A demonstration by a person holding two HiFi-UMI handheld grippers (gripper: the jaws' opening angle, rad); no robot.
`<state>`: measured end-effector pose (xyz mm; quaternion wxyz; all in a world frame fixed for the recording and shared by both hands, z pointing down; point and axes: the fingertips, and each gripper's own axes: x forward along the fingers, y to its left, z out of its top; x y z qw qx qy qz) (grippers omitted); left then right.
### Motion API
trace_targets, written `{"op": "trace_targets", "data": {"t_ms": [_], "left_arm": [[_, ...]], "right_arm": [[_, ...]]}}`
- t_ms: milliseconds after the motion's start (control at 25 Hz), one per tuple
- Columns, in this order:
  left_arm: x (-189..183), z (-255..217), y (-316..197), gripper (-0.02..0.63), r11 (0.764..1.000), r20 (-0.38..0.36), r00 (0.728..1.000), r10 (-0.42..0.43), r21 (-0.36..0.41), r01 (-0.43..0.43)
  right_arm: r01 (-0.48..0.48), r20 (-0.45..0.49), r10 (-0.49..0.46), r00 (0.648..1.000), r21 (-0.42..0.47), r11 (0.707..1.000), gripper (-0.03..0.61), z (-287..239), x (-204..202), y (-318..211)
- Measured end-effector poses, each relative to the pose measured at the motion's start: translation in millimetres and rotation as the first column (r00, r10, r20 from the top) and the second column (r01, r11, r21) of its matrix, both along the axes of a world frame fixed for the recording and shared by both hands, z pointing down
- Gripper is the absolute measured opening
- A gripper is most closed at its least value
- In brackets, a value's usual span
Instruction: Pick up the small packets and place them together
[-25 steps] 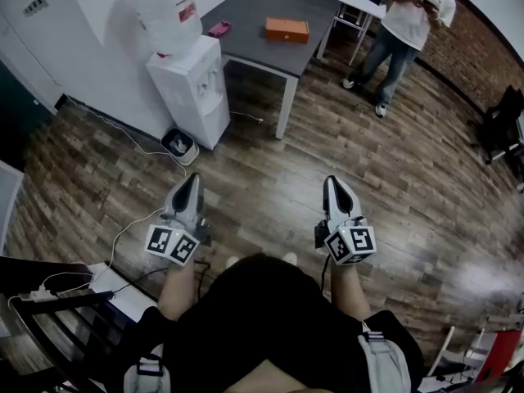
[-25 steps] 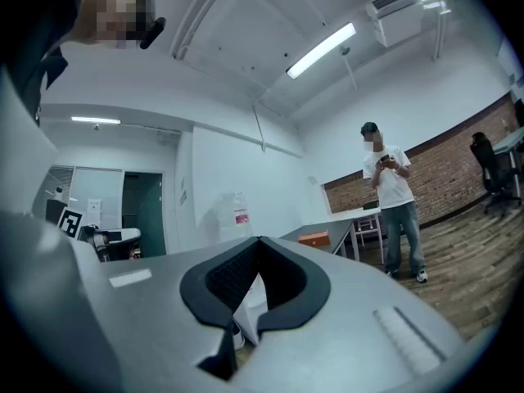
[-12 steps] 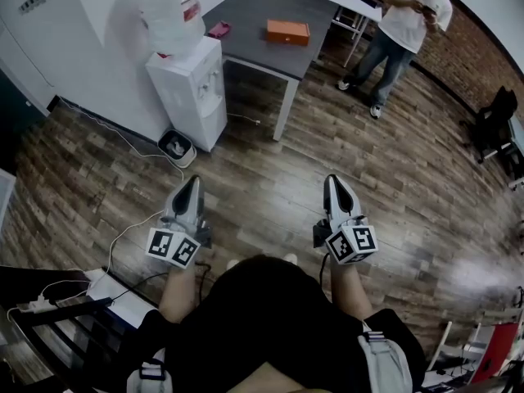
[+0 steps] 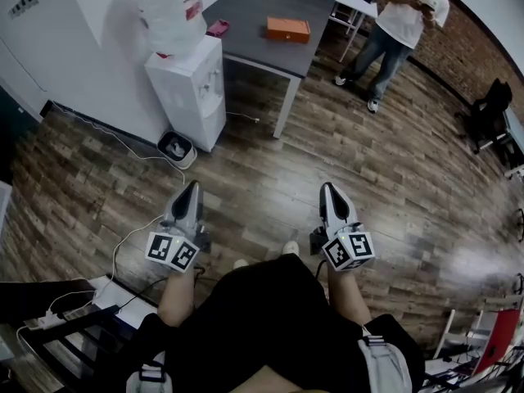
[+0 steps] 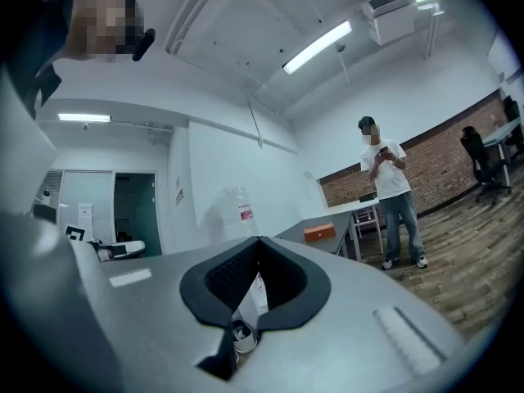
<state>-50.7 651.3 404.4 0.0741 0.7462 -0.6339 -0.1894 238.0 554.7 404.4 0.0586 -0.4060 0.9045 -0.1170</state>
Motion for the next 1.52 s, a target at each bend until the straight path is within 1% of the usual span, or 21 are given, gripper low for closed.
{"op": "trace_targets", "data": {"t_ms": [200,320,520,680,800,880,960,1040,1120,1240,1360,1440,1520], "left_arm": [[-2,0,-16,0.0,1.0,0.012,1.0,-0.004,-0.003,0.004],[-1,-4,-32,0.0,1.0,0.037,0.999,-0.012,0.001,0.012],[1,-16,-67,0.0,0.999,0.086,0.996,-0.038,0.016,0.037],[2,-20,-99,0.0,0.998,0.104,0.992,-0.067,0.016,0.066],[9,-25,-124,0.0,0.997,0.115,0.99,-0.078,0.023,0.076],[12,-24,-140,0.0,0.996,0.115,0.99,-0.085,0.023,0.082],[17,-23,-156,0.0,0.996,0.112,0.989,-0.092,0.02,0.09],[22,-21,-171,0.0,0.995,0.111,0.989,-0.099,0.013,0.098],[28,-18,-185,0.0,0.995,0.126,0.987,-0.101,-0.002,0.102],[40,-13,-202,0.0,0.996,0.144,0.986,-0.081,-0.03,0.087],[52,-15,-224,0.0,0.999,0.15,0.988,-0.026,-0.039,0.032],[50,-15,-239,0.0,0.999,0.144,0.99,-0.002,-0.042,0.008],[39,-14,-255,0.0,0.999,0.134,0.991,0.0,-0.038,0.005]], "right_arm": [[0.008,0.008,-0.008,1.0,0.004,1.0,0.002,-4,-7,-19],[0.016,0.016,-0.016,1.0,0.019,1.0,0.002,-4,-8,-38],[0.003,0.053,-0.004,0.999,0.031,1.0,0.002,-4,-5,-96],[0.013,0.072,-0.017,0.997,0.055,0.998,0.002,-12,-4,-137],[0.006,0.078,-0.011,0.997,0.061,0.998,0.002,-14,5,-163],[-0.006,0.063,0.002,0.998,0.07,0.998,0.002,-13,14,-178],[-0.013,0.014,0.012,1.0,0.093,0.996,0.002,-14,20,-191],[-0.005,-0.032,0.008,0.999,0.119,0.993,0.002,-15,25,-201],[0.012,-0.044,-0.006,0.999,0.127,0.992,0.002,-16,28,-209],[0.013,-0.039,-0.009,0.999,0.109,0.994,0.002,-12,33,-220],[-0.001,-0.031,0.003,1.0,0.062,0.998,0.002,-2,32,-230],[-0.012,-0.032,0.013,0.999,0.041,0.999,0.002,7,29,-238],[-0.032,-0.024,0.033,0.999,0.021,0.999,0.002,12,23,-249]]}}
